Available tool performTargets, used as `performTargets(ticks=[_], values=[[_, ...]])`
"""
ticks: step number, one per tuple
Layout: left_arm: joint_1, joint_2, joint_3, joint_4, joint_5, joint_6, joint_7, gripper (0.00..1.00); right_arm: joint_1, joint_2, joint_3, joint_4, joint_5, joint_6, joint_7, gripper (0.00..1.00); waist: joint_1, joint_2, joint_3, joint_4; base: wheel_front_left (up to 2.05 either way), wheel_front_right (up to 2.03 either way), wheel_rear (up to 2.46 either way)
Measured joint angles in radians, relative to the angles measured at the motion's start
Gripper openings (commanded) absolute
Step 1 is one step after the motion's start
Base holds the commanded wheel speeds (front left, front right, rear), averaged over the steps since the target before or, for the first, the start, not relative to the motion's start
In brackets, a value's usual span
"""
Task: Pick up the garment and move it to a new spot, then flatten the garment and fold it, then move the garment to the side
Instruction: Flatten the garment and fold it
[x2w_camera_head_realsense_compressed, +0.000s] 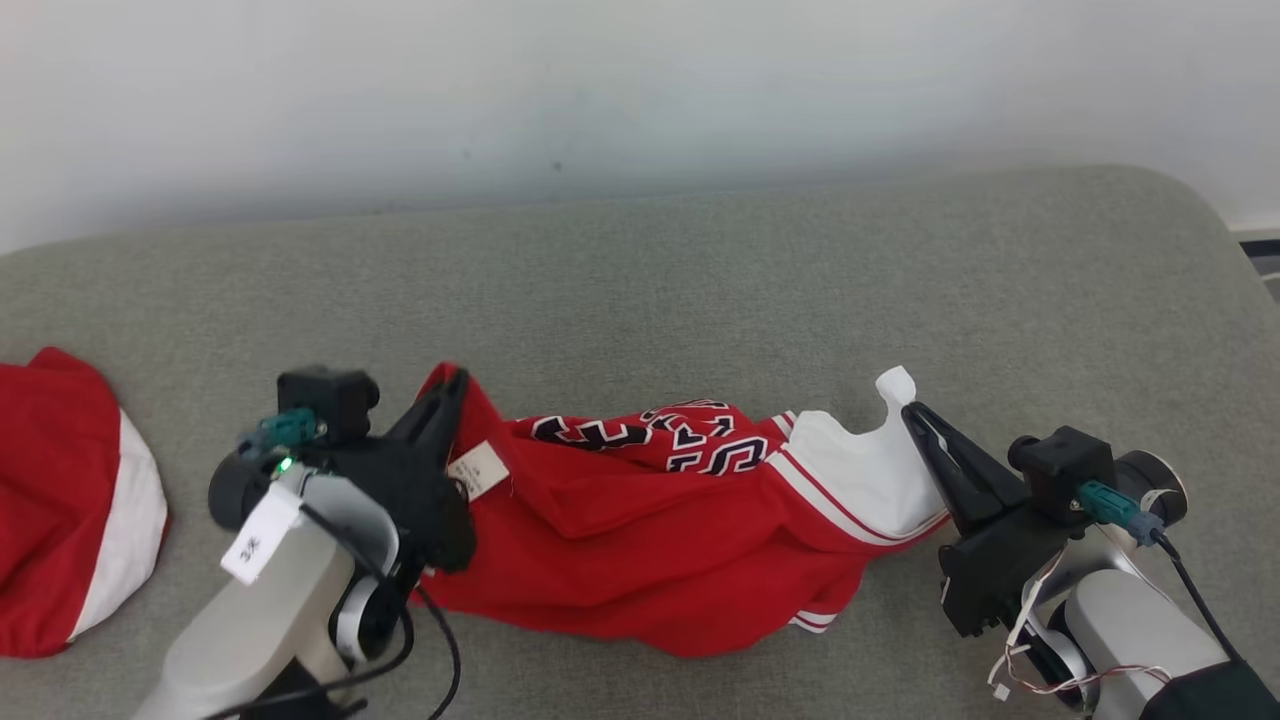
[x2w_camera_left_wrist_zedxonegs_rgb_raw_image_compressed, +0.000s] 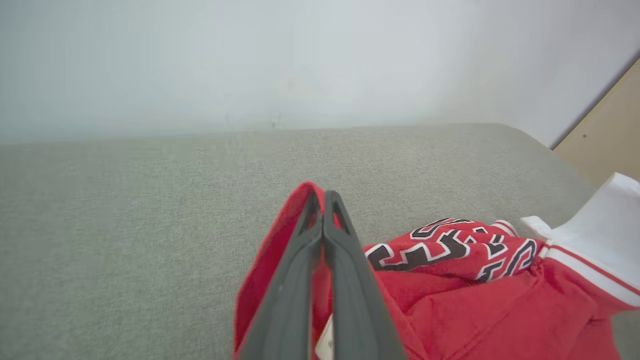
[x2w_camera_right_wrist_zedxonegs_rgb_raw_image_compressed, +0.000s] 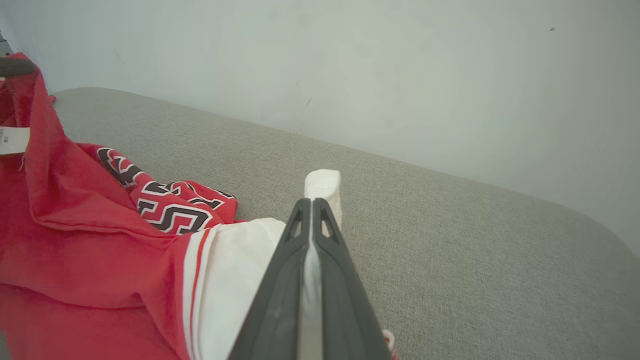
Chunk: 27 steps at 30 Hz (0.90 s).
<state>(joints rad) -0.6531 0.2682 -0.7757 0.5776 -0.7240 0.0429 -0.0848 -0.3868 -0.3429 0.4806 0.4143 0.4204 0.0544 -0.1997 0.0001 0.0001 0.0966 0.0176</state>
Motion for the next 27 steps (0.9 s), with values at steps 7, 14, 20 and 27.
performTargets(ticks=[7, 14, 20, 27], values=[[-0.058, -0.036, 0.010, 0.113, -0.026, -0.025, 0.023, 1.00, -0.023, 0.018, 0.015, -0.001, -0.008, 0.004, 0.000, 0.00, 0.0000, 0.0000, 0.029, -0.026, 0.00, 0.00, 0.00], [-0.079, -0.062, -0.010, 0.175, -0.025, -0.044, 0.031, 1.00, -0.030, -0.004, -0.008, 0.006, -0.008, 0.003, -0.005, 0.00, 0.0000, 0.0000, 0.054, -0.029, 0.00, 0.00, 0.00], [-0.089, -0.053, -0.038, 0.207, 0.010, -0.062, 0.032, 1.00, -0.029, -0.005, -0.008, 0.017, -0.008, 0.003, -0.012, 0.00, -0.0001, 0.0000, 0.053, -0.002, 0.00, 0.00, 0.00], [-0.089, -0.034, -0.054, 0.244, 0.022, -0.080, 0.037, 1.00, -0.029, 0.006, 0.005, 0.030, -0.008, 0.005, -0.013, 0.00, -0.0001, 0.0000, 0.038, 0.018, 0.00, 0.00, 0.00]])
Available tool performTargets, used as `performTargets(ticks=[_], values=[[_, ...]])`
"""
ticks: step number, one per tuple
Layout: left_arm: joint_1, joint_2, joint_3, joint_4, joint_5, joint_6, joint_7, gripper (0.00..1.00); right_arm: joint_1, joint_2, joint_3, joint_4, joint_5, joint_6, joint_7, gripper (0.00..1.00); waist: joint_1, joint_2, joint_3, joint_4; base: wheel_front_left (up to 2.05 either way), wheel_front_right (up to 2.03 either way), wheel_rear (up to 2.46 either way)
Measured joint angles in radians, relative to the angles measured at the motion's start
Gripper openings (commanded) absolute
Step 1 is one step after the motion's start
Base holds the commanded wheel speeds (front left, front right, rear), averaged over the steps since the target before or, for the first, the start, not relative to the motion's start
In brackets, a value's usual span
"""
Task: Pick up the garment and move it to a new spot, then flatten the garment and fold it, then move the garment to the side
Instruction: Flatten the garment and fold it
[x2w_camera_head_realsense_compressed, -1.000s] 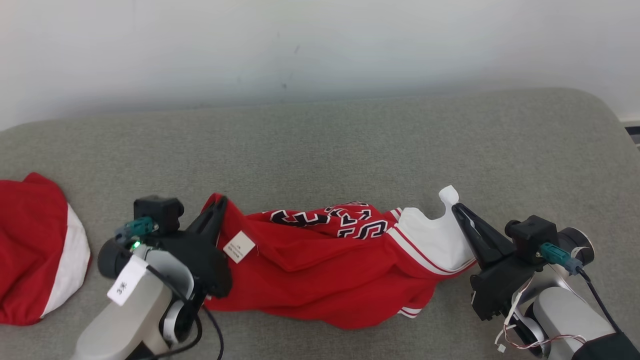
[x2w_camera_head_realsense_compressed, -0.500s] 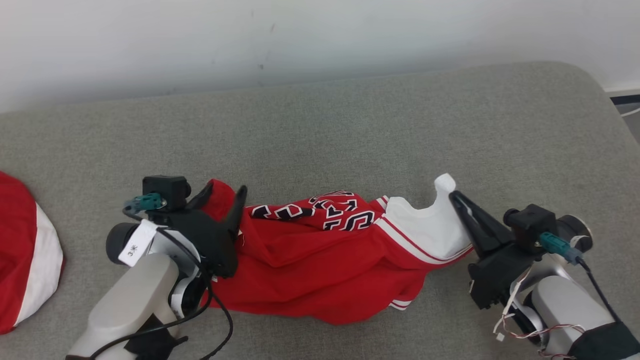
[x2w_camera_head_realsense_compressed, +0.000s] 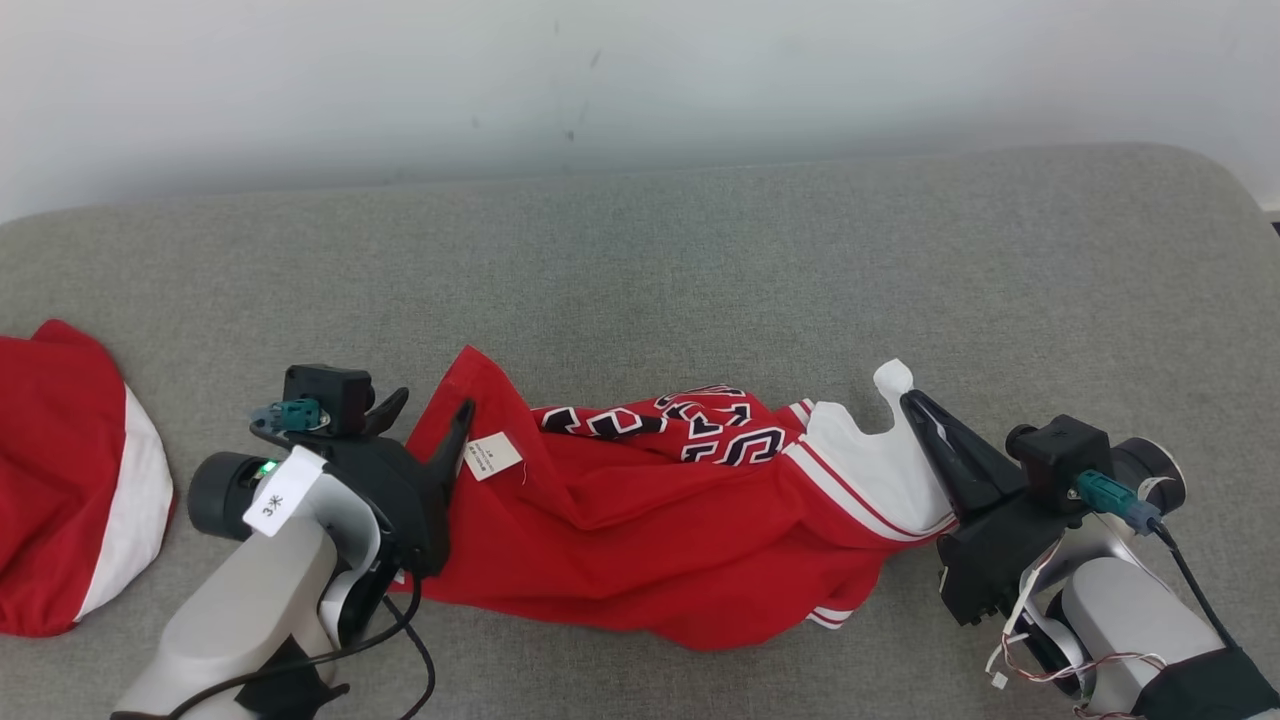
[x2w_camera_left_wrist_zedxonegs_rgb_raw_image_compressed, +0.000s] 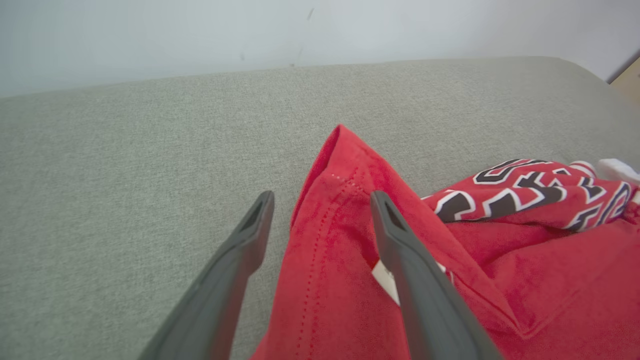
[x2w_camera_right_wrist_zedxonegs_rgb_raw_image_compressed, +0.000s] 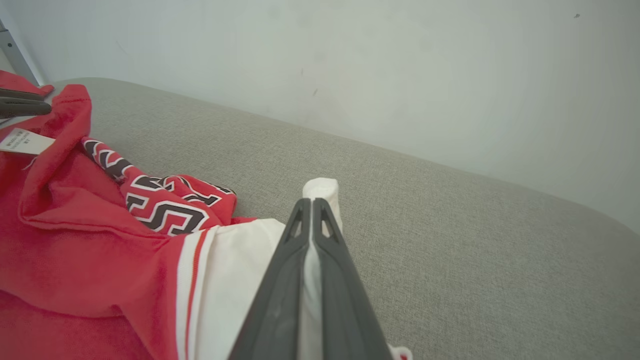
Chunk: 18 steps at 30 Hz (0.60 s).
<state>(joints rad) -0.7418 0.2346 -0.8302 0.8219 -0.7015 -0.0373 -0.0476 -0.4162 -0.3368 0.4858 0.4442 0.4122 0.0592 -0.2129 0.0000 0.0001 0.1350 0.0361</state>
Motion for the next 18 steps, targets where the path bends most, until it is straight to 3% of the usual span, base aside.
performTargets(ticks=[18], values=[[-0.004, -0.018, -0.002, 0.062, -0.011, -0.035, 0.002, 1.00, -0.001, 0.003, 0.012, 0.007, 0.000, 0.008, -0.007, 0.00, 0.0000, 0.0001, -0.001, -0.021, 0.00, 0.00, 0.00]])
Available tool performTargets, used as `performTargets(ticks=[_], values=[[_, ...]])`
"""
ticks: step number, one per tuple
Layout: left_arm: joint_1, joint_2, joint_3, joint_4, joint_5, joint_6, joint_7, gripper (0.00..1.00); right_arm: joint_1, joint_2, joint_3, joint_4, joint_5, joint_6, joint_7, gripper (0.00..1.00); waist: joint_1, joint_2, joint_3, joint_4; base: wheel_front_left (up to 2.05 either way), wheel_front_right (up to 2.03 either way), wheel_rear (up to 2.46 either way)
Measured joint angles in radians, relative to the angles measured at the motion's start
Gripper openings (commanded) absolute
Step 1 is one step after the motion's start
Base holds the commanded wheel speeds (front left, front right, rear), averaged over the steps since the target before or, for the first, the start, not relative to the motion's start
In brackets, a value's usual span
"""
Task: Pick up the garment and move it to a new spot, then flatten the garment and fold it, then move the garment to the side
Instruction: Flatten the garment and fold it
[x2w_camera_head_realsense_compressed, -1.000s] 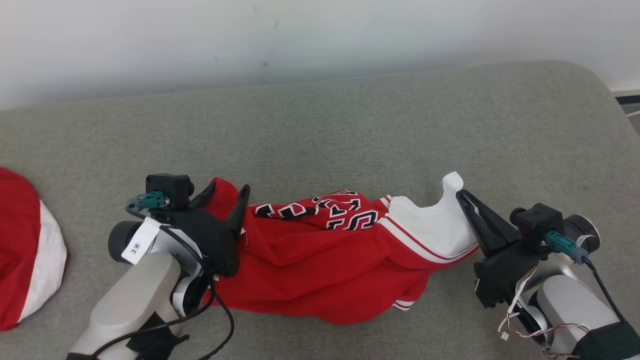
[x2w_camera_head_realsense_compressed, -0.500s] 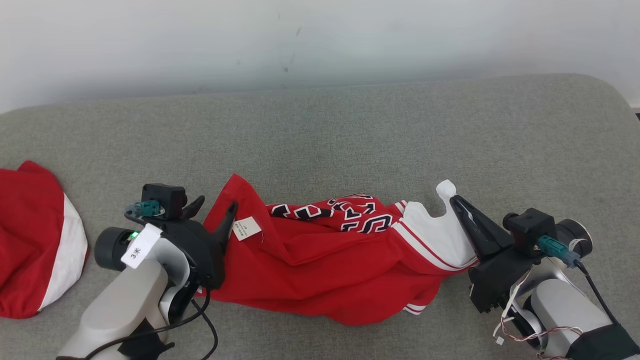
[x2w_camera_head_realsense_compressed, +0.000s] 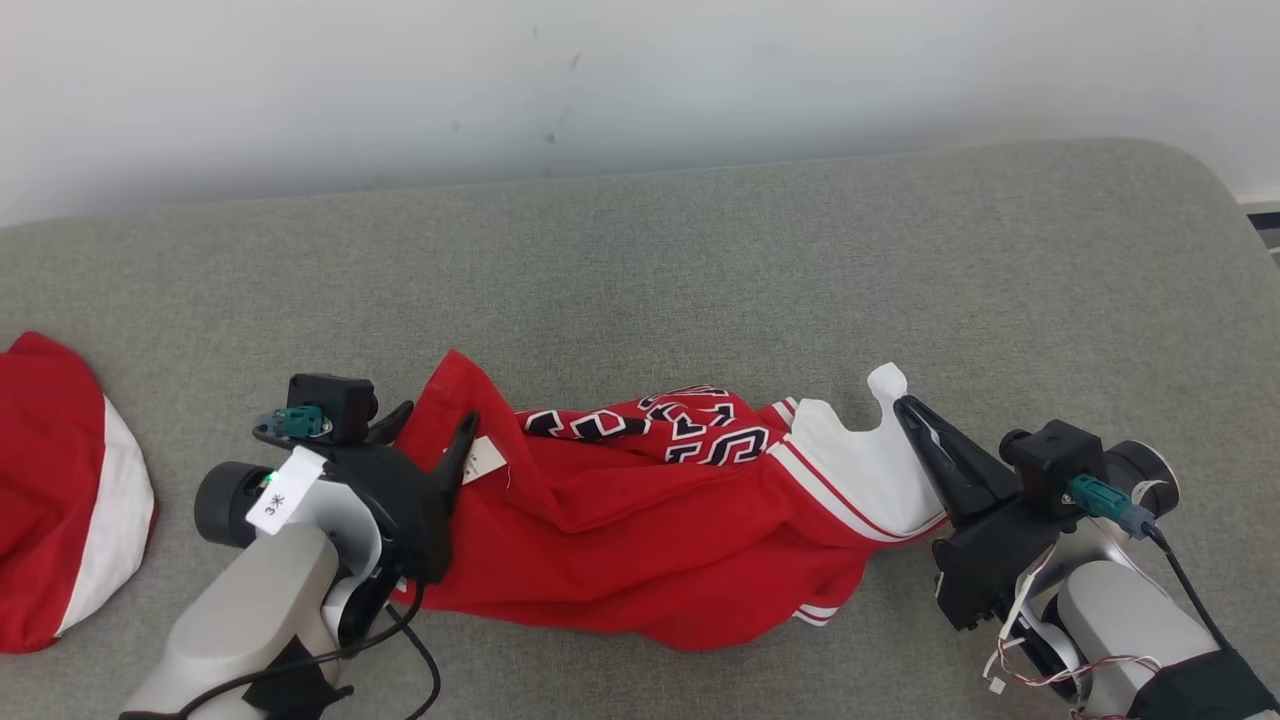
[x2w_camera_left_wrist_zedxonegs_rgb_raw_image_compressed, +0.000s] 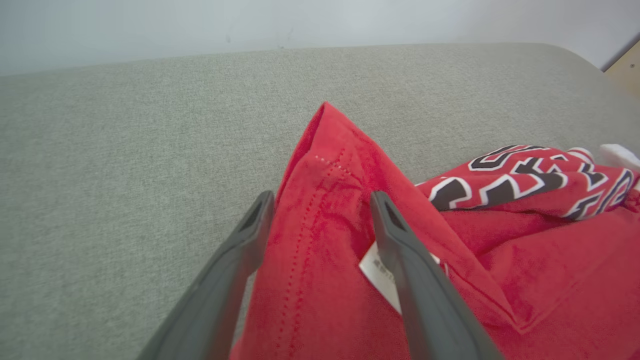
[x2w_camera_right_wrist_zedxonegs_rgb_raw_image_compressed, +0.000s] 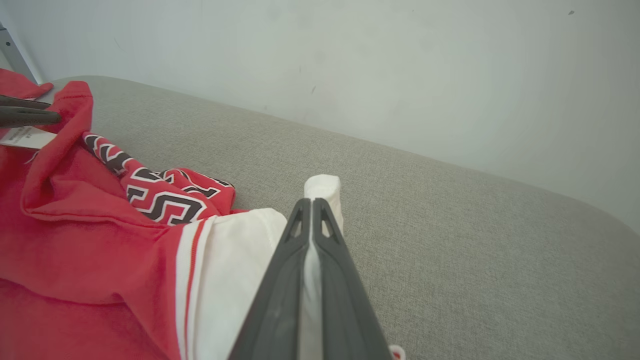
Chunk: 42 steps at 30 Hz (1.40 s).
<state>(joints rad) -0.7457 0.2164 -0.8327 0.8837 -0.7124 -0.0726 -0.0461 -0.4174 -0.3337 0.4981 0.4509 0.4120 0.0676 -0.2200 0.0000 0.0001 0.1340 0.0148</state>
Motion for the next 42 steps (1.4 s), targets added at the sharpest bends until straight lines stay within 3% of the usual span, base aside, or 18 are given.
performTargets(ticks=[8, 9, 10, 12, 24, 29, 42], values=[[-0.022, -0.012, -0.007, 0.013, 0.004, -0.009, -0.022, 1.00, 0.000, 0.001, 0.002, 0.003, 0.000, 0.000, 0.000, 0.00, 0.0000, 0.0000, 0.004, -0.013, 0.00, 0.00, 0.00], [-0.025, -0.014, -0.008, 0.014, 0.006, -0.014, -0.025, 0.46, 0.000, 0.001, 0.002, 0.003, 0.000, 0.000, 0.000, 0.00, 0.0000, -0.0001, 0.004, -0.014, 0.00, 0.00, 0.00], [-0.027, -0.013, -0.015, 0.015, 0.012, -0.016, -0.027, 0.46, 0.000, 0.001, 0.002, 0.004, 0.000, 0.000, 0.000, 0.00, 0.0000, -0.0001, 0.005, -0.014, 0.00, 0.00, 0.00], [-0.030, -0.014, -0.016, 0.020, 0.017, -0.016, -0.035, 0.00, 0.000, 0.001, 0.001, 0.004, 0.000, 0.000, -0.001, 0.00, 0.0000, 0.0000, 0.006, -0.015, 0.00, 0.00, 0.00], [-0.038, -0.024, 0.009, 0.056, 0.002, -0.017, -0.085, 0.00, 0.003, 0.000, -0.022, 0.034, 0.016, 0.000, -0.009, 0.00, 0.0000, 0.0000, -0.022, 0.009, 0.00, 0.00, 0.00], [0.005, 0.027, 0.093, 0.043, -0.067, -0.016, -0.154, 0.00, 0.000, -0.001, -0.055, 0.035, 0.052, 0.004, -0.018, 0.00, 0.0000, -0.0001, -0.055, 0.023, 0.00, 0.00, 0.00], [0.381, 0.045, 0.116, -0.175, -0.195, -0.035, -0.180, 0.00, 0.231, -0.033, -0.091, -0.034, 0.208, 0.041, -0.002, 0.00, -0.0003, -0.0002, -0.139, 0.072, 0.00, 0.00, 0.00]])
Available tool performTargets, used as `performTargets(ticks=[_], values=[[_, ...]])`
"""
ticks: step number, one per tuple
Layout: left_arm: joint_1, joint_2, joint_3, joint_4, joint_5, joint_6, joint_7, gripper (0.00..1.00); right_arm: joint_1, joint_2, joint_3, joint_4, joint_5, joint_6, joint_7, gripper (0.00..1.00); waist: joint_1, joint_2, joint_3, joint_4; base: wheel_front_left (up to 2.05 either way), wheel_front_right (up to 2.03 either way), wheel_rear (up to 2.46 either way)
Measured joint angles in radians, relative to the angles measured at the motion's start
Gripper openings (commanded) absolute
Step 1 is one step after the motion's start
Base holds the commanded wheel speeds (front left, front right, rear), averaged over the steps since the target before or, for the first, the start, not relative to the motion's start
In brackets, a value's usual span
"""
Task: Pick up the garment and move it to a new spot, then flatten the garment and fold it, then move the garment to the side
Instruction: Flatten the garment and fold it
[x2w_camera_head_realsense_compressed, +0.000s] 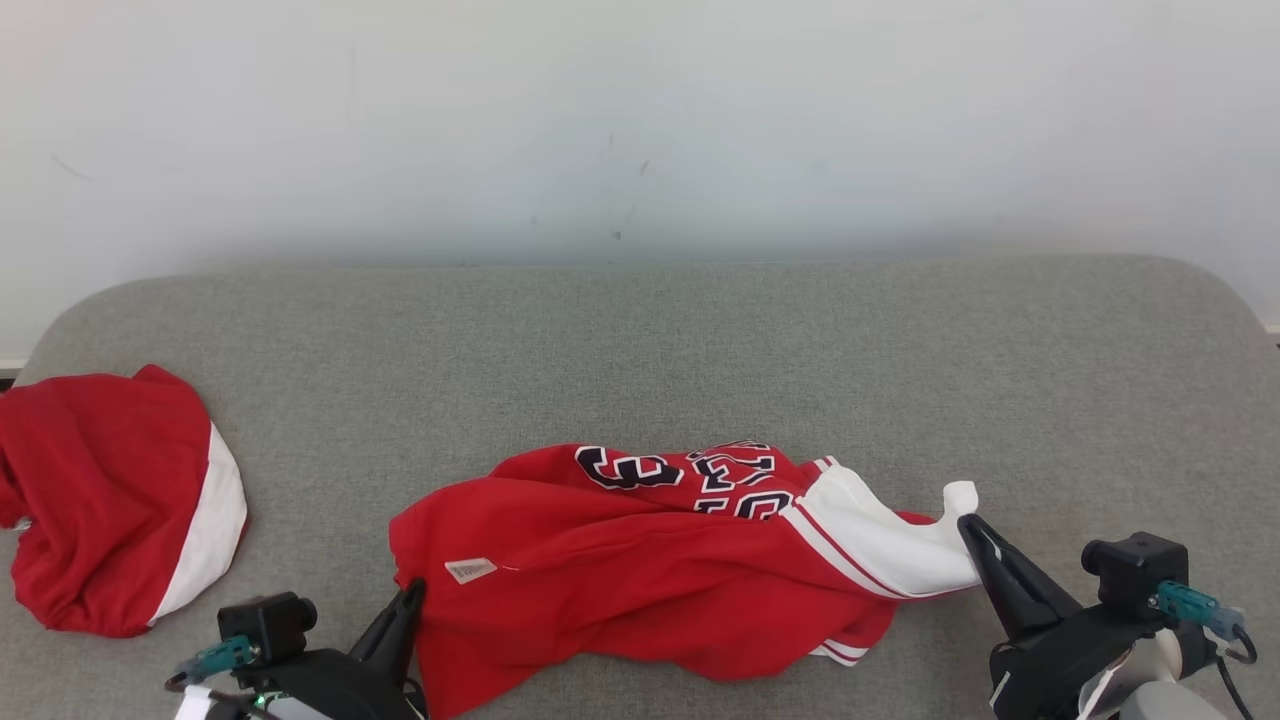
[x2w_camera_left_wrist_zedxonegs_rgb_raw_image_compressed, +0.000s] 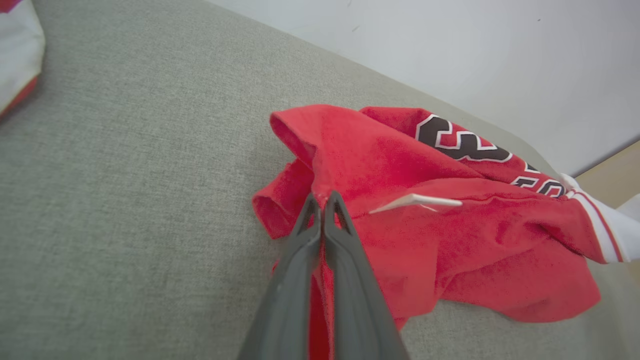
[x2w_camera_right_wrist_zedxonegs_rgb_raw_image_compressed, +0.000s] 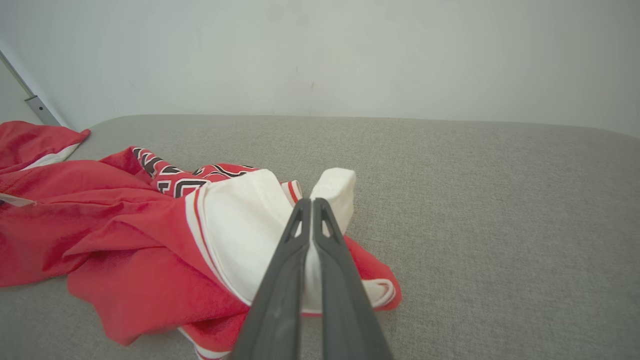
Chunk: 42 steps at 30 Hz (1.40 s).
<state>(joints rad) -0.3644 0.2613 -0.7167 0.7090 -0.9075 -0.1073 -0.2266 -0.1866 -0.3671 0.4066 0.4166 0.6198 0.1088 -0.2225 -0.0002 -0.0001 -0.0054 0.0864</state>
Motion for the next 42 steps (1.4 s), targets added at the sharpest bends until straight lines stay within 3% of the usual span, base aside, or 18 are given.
performTargets(ticks=[5, 8, 13, 16, 20, 22, 25, 28, 30, 33, 34, 39, 42], values=[[-0.004, 0.031, 0.020, -0.072, -0.036, -0.009, 0.026, 0.00, -0.015, -0.011, 0.009, -0.015, 0.050, 0.006, 0.072, 0.00, 0.0001, 0.0000, 0.020, -0.004, 0.00, 0.00, 0.00], [-0.094, 0.041, 0.047, -0.080, -0.077, -0.011, 0.087, 0.00, -0.105, -0.007, 0.012, 0.006, 0.074, 0.007, 0.134, 0.00, 0.0001, 0.0001, 0.048, -0.012, 0.00, 0.00, 0.00], [-0.407, 0.064, 0.130, -0.025, -0.133, -0.015, 0.203, 0.00, -0.439, 0.047, 0.021, 0.078, 0.098, 0.012, 0.259, 0.00, 0.0003, 0.0002, 0.111, -0.031, 0.00, 0.00, 0.00], [-0.626, 0.079, 0.143, 0.010, -0.095, 0.019, 0.251, 0.00, -0.731, 0.086, 0.016, 0.130, 0.068, 0.012, 0.310, 0.00, 0.0006, 0.0001, 0.153, -0.041, 0.00, 0.00, 0.00], [-0.888, 0.084, 0.195, -0.015, -0.056, 0.038, 0.241, 0.00, -1.017, 0.114, -0.095, 0.129, 0.035, -0.008, 0.273, 0.00, 0.0005, 0.0002, 0.210, -0.049, 0.00, 0.00, 0.00], [-0.985, 0.074, 0.228, -0.069, -0.049, 0.038, 0.202, 0.00, -1.133, 0.093, -0.112, 0.113, 0.033, -0.011, 0.224, 0.00, 0.0006, 0.0002, 0.240, -0.048, 0.00, 0.00, 0.00], [-1.018, 0.107, 0.267, -0.173, -0.044, 0.036, 0.144, 0.00, -1.221, 0.076, -0.115, 0.035, 0.023, -0.002, 0.147, 0.00, 0.0004, 0.0001, 0.284, -0.040, 0.00, 0.00, 0.00], [-0.937, 0.136, 0.291, -0.173, -0.060, 0.026, 0.101, 0.00, -1.161, 0.071, -0.083, 0.049, 0.009, 0.012, 0.086, 0.00, 0.0003, 0.0000, 0.321, -0.028, 0.00, 0.00, 0.00], [-0.817, 0.136, 0.280, -0.152, -0.060, 0.021, 0.073, 0.00, -1.033, 0.068, -0.064, 0.080, 0.015, 0.015, 0.052, 0.00, 0.0008, 0.0004, 0.333, -0.016, 0.00, 0.00, 0.00], [-0.601, 0.095, 0.264, -0.113, -0.115, 0.018, 0.051, 0.00, -0.794, 0.062, -0.041, 0.100, 0.042, 0.015, 0.006, 0.00, 0.0008, 0.0005, 0.328, -0.004, 0.00, 0.00, 0.00], [-0.601, 0.095, 0.264, -0.113, -0.115, 0.018, 0.051, 0.00, -0.794, 0.062, -0.041, 0.100, 0.042, 0.015, 0.006, 0.00, 0.0008, 0.0005, 0.328, -0.004, 0.00, 0.00, 0.00], [-0.325, 0.028, 0.227, -0.100, -0.154, 0.011, 0.015, 0.00, -0.482, 0.038, -0.040, 0.070, 0.123, 0.015, -0.017, 0.00, 0.0002, 0.0003, 0.282, 0.007, 0.00, 0.00, 0.00], [-0.226, 0.016, 0.198, -0.083, -0.154, 0.011, 0.006, 0.00, -0.346, 0.039, -0.034, 0.071, 0.147, 0.015, -0.020, 0.00, 0.0002, 0.0003, 0.242, 0.006, 0.00, 0.00, 0.00]])
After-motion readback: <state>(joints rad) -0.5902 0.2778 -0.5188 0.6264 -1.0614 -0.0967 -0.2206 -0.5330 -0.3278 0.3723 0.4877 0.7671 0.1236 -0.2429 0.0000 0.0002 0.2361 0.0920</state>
